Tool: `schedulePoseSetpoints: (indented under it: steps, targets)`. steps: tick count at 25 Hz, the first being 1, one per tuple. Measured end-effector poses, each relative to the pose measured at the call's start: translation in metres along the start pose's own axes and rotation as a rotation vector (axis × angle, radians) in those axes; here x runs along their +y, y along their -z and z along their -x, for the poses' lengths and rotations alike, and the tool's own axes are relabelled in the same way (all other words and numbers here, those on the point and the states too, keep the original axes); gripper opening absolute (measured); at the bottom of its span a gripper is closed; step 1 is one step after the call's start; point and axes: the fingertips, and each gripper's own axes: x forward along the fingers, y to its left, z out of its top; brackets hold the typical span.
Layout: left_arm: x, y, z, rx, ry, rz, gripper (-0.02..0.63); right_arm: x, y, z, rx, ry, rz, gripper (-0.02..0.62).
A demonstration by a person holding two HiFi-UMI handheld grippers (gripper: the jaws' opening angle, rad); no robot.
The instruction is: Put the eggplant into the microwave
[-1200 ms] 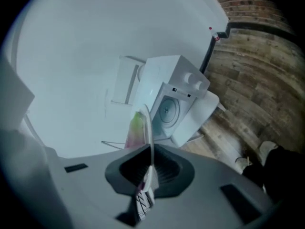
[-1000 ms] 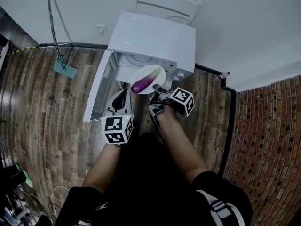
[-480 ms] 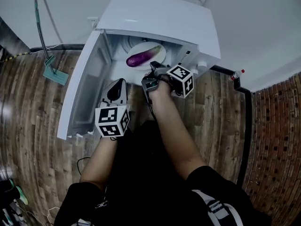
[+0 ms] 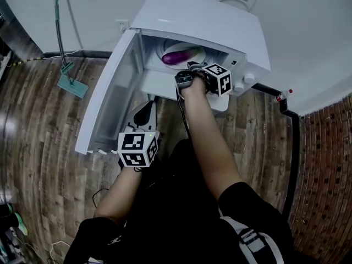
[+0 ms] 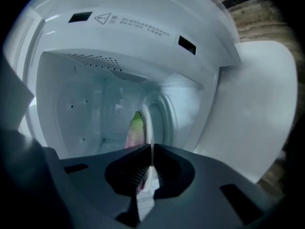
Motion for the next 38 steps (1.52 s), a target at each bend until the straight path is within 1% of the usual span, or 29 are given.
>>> schedulePoseSetpoints:
  steps: [4, 9, 12, 15, 17, 18, 20, 22, 24, 27, 29, 30, 33, 34, 35, 36, 37, 38]
  targets:
    - [0.006, 0.006, 0.009, 0.017, -0.002, -0.003, 0.0, 0.006, -0.007, -0.012, -0.027, 0.021, 0.007, 0.026]
    - [0.006, 0.006, 0.011, 0.021, 0.016, -0.018, 0.0, 0.01, -0.012, -0.025, -0.05, 0.052, 0.015, 0.026]
    - [0.008, 0.008, 0.012, 0.024, 0.02, -0.018, 0.0, 0.009, -0.013, -0.029, -0.069, 0.075, 0.047, 0.026]
    - [0.011, 0.008, 0.011, 0.027, 0.022, -0.018, 0.0, 0.011, -0.014, -0.029, -0.09, 0.082, 0.105, 0.028]
    - [0.012, 0.009, 0.01, 0.027, 0.026, -0.016, 0.0, 0.013, -0.014, -0.028, -0.106, 0.088, 0.179, 0.028]
    - [0.011, 0.009, 0.01, 0.026, 0.029, -0.014, 0.0, 0.014, -0.015, -0.027, -0.12, 0.094, 0.231, 0.028]
    - [0.01, 0.009, 0.009, 0.025, 0.033, -0.011, 0.0, 0.017, -0.016, -0.024, -0.155, 0.118, 0.36, 0.048]
    - [0.008, 0.01, 0.009, 0.026, 0.039, -0.009, 0.0, 0.017, -0.016, -0.02, -0.194, 0.171, 0.513, 0.077]
    - [0.005, 0.011, 0.008, 0.028, 0.048, -0.006, 0.0, 0.017, -0.018, -0.016, -0.232, 0.247, 0.668, 0.108]
    - [0.002, 0.014, 0.007, 0.035, 0.054, -0.001, 0.0, 0.017, -0.02, -0.012, -0.284, 0.33, 0.834, 0.143]
    - [0.001, 0.015, 0.007, 0.038, 0.053, 0.002, 0.0, 0.018, -0.021, -0.011, -0.314, 0.343, 0.889, 0.187]
    - [0.001, 0.016, 0.007, 0.039, 0.052, 0.003, 0.0, 0.017, -0.022, -0.01, -0.326, 0.338, 0.895, 0.193]
    - [0.001, 0.017, 0.007, 0.038, 0.05, 0.002, 0.0, 0.017, -0.026, 0.0, -0.351, 0.292, 0.854, 0.199]
    - [0.001, 0.016, 0.007, 0.036, 0.049, 0.001, 0.0, 0.017, -0.026, 0.005, -0.355, 0.266, 0.834, 0.178]
    - [0.0, 0.015, 0.007, 0.034, 0.048, -0.001, 0.0, 0.018, -0.025, 0.011, -0.357, 0.237, 0.817, 0.132]
    - [0.0, 0.014, 0.006, 0.031, 0.047, -0.002, 0.0, 0.019, -0.024, 0.017, -0.357, 0.206, 0.808, 0.064]
    - [-0.001, 0.013, 0.005, 0.028, 0.047, -0.003, 0.0, 0.021, -0.021, 0.023, -0.353, 0.172, 0.807, 0.027]
    - [-0.002, 0.012, 0.004, 0.026, 0.047, -0.004, 0.0, 0.023, -0.018, 0.029, -0.341, 0.136, 0.814, 0.016]
